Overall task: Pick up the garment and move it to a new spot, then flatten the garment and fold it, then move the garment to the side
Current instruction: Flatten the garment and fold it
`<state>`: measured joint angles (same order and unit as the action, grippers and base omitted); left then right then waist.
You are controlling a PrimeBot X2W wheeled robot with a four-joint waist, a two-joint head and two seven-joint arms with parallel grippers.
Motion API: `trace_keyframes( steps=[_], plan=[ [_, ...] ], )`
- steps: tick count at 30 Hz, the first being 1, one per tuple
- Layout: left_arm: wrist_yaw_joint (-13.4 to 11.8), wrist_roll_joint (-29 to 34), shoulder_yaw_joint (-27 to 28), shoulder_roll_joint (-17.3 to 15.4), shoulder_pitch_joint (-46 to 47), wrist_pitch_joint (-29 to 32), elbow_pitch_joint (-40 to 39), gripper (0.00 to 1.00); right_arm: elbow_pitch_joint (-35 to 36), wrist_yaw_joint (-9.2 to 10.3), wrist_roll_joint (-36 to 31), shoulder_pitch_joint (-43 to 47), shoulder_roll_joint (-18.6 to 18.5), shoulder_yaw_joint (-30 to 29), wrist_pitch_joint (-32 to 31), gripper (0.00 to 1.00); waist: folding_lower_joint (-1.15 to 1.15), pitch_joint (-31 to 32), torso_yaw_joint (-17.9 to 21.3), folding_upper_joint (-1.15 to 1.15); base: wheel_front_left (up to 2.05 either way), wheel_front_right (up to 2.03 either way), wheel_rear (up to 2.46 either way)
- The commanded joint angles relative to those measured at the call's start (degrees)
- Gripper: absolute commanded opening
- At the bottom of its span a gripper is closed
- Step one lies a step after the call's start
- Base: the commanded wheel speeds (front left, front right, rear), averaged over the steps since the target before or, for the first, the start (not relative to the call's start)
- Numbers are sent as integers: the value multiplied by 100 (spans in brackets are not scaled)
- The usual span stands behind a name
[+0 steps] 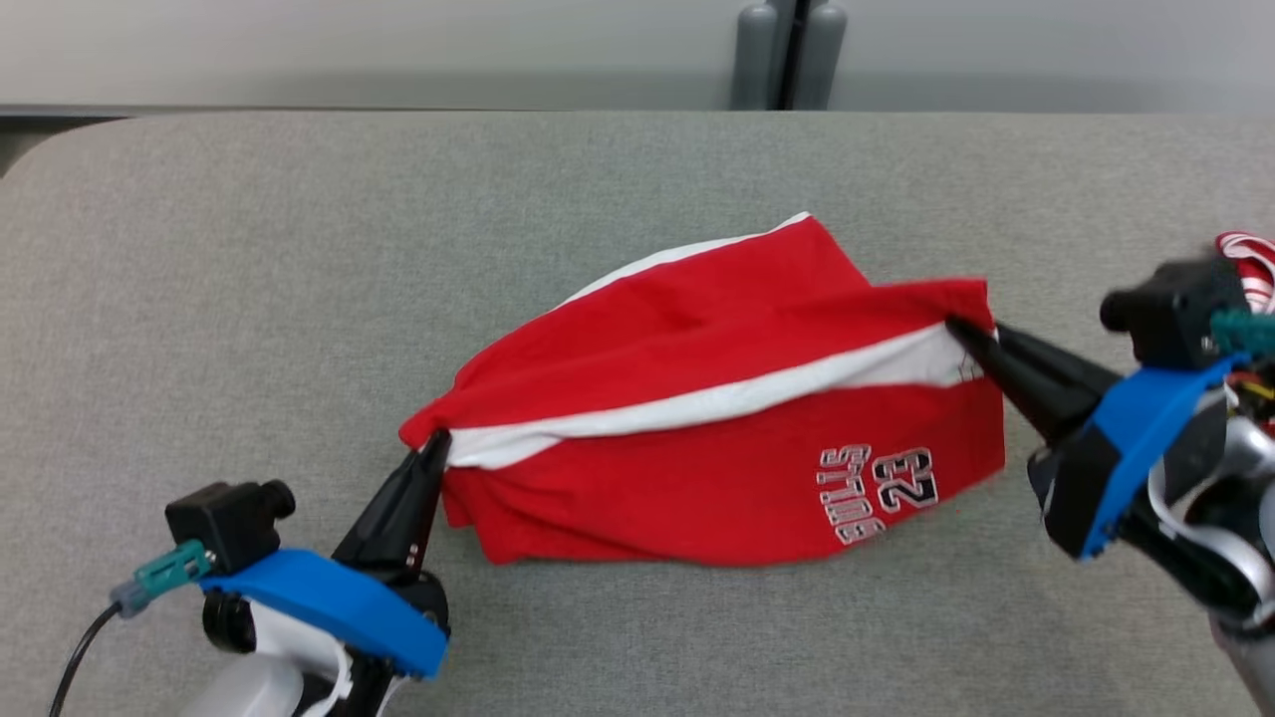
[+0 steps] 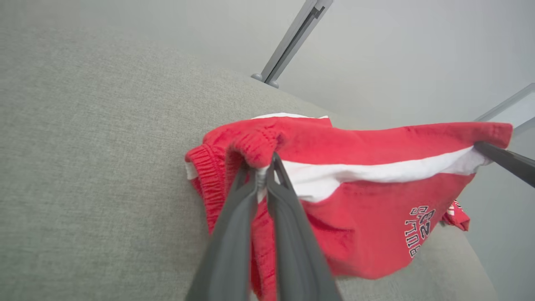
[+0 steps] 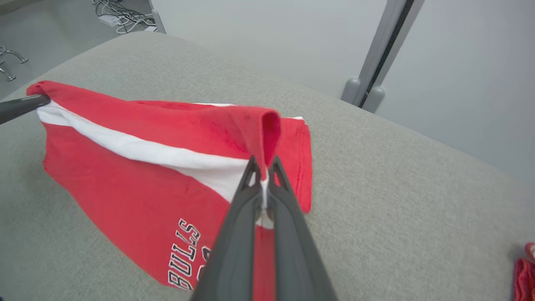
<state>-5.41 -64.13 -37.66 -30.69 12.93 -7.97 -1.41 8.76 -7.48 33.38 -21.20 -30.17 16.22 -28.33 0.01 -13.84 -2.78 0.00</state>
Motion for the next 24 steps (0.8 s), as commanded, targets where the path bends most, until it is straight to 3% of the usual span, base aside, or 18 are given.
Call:
trace_keyframes(
  steps=[1, 11, 21, 22, 23, 24],
  plan=[
    [15, 3, 36, 50, 161, -37, 135, 0, -128, -3, 28, -229, -21, 61, 66, 0, -1, -107, -99, 0, 0, 0, 0],
    [244, 261, -131, 673, 1210, -22, 1456, 0, -1797, -2, 208, -1981, 196, 809, 452, 0, -1, -651, -461, 0, 0, 0, 0],
    [393, 374, -167, 1109, 1762, -251, 2315, 0, -3240, -3, 103, -2796, 447, 1107, 718, 0, -1, -951, -655, 0, 0, 0, 0],
    [430, 380, -167, 1130, 1792, -275, 2369, 0, -3344, -3, 98, -2820, 475, 1134, 757, 40, -1, -959, -660, 0, 0, 0, 0],
    [453, 405, -179, 1143, 1819, -287, 2420, 0, -3431, -3, 95, -2845, 504, 1169, 795, 94, -1, -963, -661, 0, 0, 0, 0],
    [489, 421, -197, 1165, 1840, -304, 2461, 17, -3513, -3, 91, -2874, 526, 1205, 840, 100, -1, -961, -661, 0, 0, 0, 0]
  ],
)
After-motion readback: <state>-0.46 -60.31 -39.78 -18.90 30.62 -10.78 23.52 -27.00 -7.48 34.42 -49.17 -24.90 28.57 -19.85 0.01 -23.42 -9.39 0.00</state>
